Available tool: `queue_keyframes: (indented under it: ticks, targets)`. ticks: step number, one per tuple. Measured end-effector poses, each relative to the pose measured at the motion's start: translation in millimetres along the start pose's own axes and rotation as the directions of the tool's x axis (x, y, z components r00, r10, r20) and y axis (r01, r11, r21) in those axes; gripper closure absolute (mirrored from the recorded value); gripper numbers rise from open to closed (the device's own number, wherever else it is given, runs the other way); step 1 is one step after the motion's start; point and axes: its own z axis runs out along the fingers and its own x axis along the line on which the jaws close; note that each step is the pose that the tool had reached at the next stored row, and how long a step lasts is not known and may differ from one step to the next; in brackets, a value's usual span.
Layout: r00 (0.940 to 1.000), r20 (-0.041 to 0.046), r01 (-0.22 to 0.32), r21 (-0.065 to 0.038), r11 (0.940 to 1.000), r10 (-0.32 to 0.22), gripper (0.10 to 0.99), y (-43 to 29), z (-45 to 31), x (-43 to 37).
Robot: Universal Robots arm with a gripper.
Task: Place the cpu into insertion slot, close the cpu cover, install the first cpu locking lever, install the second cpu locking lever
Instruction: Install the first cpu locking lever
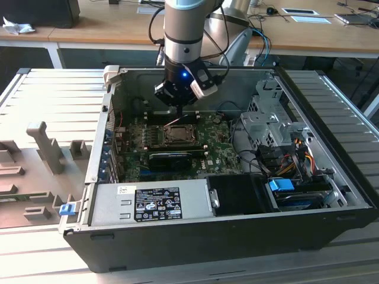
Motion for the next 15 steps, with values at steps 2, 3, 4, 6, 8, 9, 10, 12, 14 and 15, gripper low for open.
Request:
queue_keyframes:
  ticks: [2, 3, 4, 6, 8, 9, 10, 12, 14, 15]
  targets:
    - [1.0, -0.0001, 0.0, 0.0, 1.0, 0.0, 0.98, -0.1, 2.5, -0.2]
    - [1.0, -0.0002, 0.0, 0.0, 1.0, 0.0, 0.98, -0.2, 3.6, -0.4]
    - [1.0, -0.0002, 0.0, 0.0, 1.0, 0.0, 0.98, -0.3, 5.3, -0.6]
    - [1.0, -0.0002, 0.0, 0.0, 1.0, 0.0, 0.98, -0.5, 7.3, -1.3]
    - [1.0, -0.0004, 0.0, 0.0, 1.0, 0.0, 0.98, -0.6, 7.7, -2.0]
    - [1.0, -0.0003, 0.0, 0.0, 1.0, 0.0, 0.98, -0.6, 7.8, -2.3]
    - [1.0, -0.0002, 0.0, 0.0, 1.0, 0.0, 0.98, -0.6, 7.9, -2.6]
    - [1.0, -0.0002, 0.0, 0.0, 1.0, 0.0, 0.98, -0.6, 7.9, -2.7]
    - [1.0, -0.0002, 0.0, 0.0, 1.0, 0.0, 0.98, -0.6, 7.9, -2.8]
    - [1.0, -0.0002, 0.0, 0.0, 1.0, 0.0, 0.98, -0.6, 7.9, -2.8]
